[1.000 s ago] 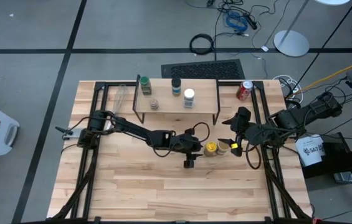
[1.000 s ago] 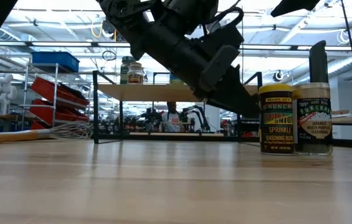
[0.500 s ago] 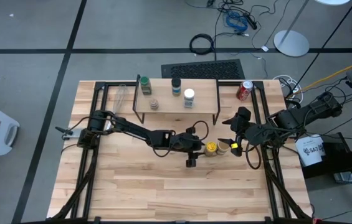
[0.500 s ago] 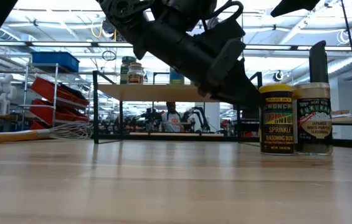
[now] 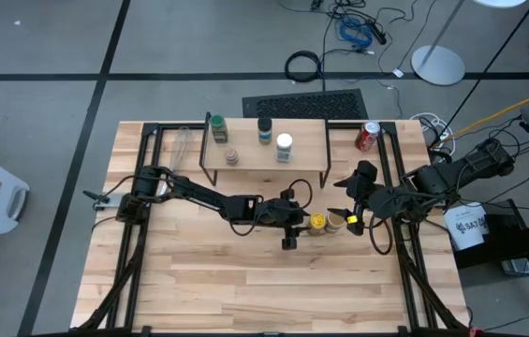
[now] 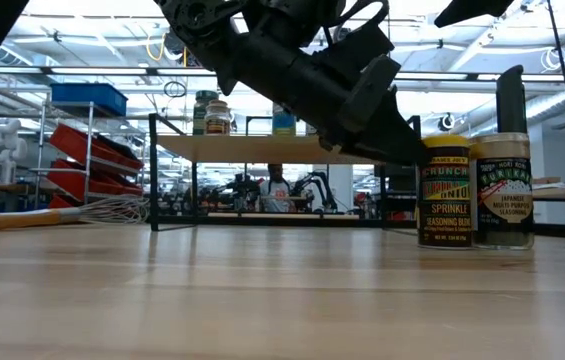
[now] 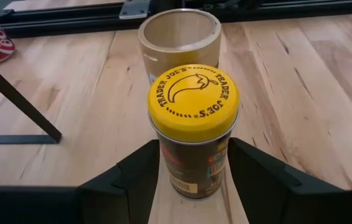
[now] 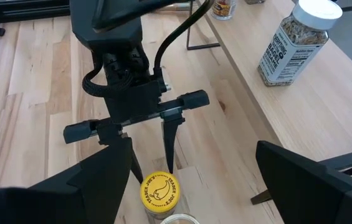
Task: Shelf spices
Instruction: Remove the yellow seasoning bottle from the shelf, then remove the white seasoning bottle from the shelf
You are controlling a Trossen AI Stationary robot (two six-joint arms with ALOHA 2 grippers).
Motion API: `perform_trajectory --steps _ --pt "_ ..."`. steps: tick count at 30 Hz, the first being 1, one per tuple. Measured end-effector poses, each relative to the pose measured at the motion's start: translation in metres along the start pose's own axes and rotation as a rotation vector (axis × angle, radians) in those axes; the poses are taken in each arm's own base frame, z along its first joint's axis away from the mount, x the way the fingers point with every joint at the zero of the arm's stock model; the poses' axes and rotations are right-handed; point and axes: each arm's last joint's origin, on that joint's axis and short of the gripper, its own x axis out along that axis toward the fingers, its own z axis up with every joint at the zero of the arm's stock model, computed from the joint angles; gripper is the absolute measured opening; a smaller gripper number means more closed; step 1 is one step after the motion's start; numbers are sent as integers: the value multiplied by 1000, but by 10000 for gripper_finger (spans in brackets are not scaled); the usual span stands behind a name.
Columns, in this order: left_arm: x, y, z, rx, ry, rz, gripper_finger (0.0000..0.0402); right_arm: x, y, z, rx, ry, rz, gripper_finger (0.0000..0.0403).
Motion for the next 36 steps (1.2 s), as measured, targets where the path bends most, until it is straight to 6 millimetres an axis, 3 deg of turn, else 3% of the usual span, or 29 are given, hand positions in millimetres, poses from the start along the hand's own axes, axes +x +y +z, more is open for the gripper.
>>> perform_trajectory --steps 15,19,25,36 --pt "0 1 0 5 3 28 198 0 0 0 0 0 0 329" --pt "-9 2 6 8 28 11 198 0 0 0 -5 0 0 329" --pt "-39 6 29 0 62 2 198 0 1 5 18 -53 -3 329" --pt "-142 20 88 -100 23 66 198 0 0 31 -53 -284 -54 329"
